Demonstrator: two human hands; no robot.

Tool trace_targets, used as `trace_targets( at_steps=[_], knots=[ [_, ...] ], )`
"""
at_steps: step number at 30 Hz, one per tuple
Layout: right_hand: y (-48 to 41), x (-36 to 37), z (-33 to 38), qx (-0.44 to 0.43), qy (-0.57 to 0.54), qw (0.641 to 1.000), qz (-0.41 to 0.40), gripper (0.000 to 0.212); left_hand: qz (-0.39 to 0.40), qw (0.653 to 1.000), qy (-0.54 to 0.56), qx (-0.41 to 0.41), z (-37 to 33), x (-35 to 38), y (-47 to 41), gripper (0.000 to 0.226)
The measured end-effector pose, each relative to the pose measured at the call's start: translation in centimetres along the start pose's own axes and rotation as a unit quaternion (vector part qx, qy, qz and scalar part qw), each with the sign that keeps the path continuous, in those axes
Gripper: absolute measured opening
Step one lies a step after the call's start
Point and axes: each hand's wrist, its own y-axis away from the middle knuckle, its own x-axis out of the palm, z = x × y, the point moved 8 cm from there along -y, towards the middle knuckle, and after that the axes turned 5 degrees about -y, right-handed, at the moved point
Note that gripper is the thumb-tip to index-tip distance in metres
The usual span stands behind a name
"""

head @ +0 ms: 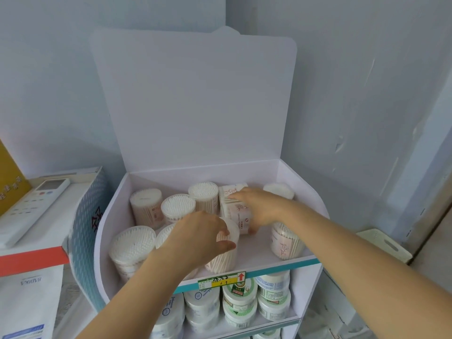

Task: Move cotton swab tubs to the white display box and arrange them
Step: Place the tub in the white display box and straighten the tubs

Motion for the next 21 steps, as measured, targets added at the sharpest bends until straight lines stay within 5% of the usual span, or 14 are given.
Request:
trace_targets(
  at_steps=[5, 10, 17, 21],
  knots=[
    [-1.3, 1.8, -0.4, -0.009, 0.041, 0.999, -0.014, 0.104, -0.017, 0.999, 0.03, -0.008, 0.3, -0.1, 0.2, 0.041],
    [-1.5, 2.3, -0.8, -0.014, 0.089, 0.994, -0.066, 0.076, -0.02, 0.999, 0.038, -0.007, 0.4, -0.1, 0.3, 0.038],
    [-1.2, 2.1, -1.2, 0.03, 0.102, 0.991, -0.086, 0.065, -0.022, 0.999, 0.048, -0.009, 0.4, -0.1, 0.4, 0.035],
    [0.1, -0.2, -2.5, 0.098, 0.021, 0.988, -0.114, 0.063, -0.022, 0.999, 0.046, -0.009, 0.4, 0.0, 0.5, 0.035]
  ],
)
